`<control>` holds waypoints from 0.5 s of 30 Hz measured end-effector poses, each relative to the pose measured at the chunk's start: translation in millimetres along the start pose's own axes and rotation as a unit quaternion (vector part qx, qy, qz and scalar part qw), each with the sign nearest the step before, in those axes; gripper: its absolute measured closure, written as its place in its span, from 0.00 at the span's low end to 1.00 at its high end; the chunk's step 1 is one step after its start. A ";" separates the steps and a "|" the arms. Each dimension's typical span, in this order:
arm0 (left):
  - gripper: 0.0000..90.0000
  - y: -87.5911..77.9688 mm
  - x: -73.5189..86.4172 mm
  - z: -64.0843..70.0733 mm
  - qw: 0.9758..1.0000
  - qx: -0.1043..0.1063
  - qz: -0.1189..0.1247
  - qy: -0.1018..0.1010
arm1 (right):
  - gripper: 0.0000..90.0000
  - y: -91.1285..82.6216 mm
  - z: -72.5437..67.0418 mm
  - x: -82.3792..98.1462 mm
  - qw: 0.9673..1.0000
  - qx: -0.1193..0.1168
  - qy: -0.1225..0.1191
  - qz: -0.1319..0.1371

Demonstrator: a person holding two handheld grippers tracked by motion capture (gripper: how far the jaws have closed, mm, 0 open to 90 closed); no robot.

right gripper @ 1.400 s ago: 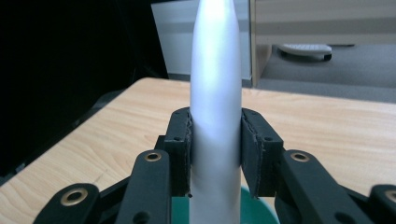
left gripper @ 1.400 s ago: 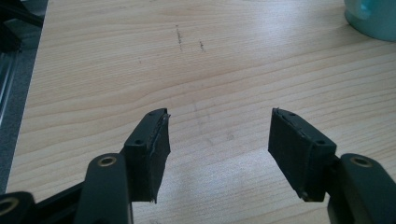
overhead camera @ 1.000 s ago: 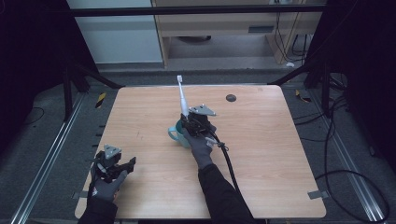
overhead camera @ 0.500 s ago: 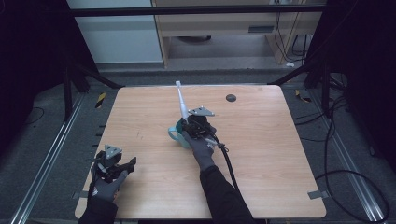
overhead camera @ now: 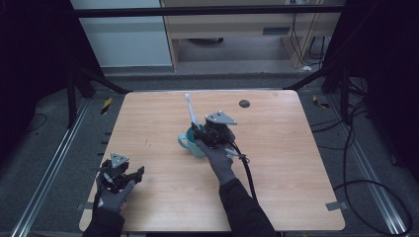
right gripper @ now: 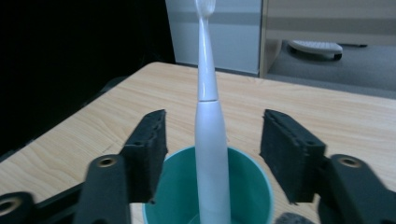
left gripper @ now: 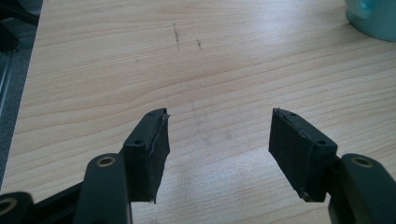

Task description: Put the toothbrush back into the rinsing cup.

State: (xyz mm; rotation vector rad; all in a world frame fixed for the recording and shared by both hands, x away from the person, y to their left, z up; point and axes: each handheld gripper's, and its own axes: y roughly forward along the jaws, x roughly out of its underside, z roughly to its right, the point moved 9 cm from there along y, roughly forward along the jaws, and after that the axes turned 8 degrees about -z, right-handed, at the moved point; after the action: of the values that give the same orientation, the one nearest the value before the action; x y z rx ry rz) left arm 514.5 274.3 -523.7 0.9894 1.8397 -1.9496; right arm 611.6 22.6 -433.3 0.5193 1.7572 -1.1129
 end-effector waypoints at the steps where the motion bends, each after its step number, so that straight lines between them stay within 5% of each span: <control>1: 0.41 0.0 0.0 0.2 1.000 0.000 0.000 0.000 | 0.42 -4.3 1.0 -0.7 1.000 -0.001 0.000 0.001; 8: 0.40 0.7 0.4 1.1 1.000 0.001 -0.002 0.002 | 0.34 -41.3 22.5 10.2 1.000 0.000 -0.003 -0.003; 15: 0.38 0.9 0.2 1.9 1.000 0.000 -0.002 0.003 | 0.29 -76.9 69.8 44.1 0.999 0.025 0.000 -0.023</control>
State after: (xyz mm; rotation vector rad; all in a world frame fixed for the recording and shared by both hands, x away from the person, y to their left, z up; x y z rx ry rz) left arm 514.3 272.4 -524.6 0.9930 1.8467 -1.9517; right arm 569.1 -81.1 -446.2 0.5116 1.7534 -1.1925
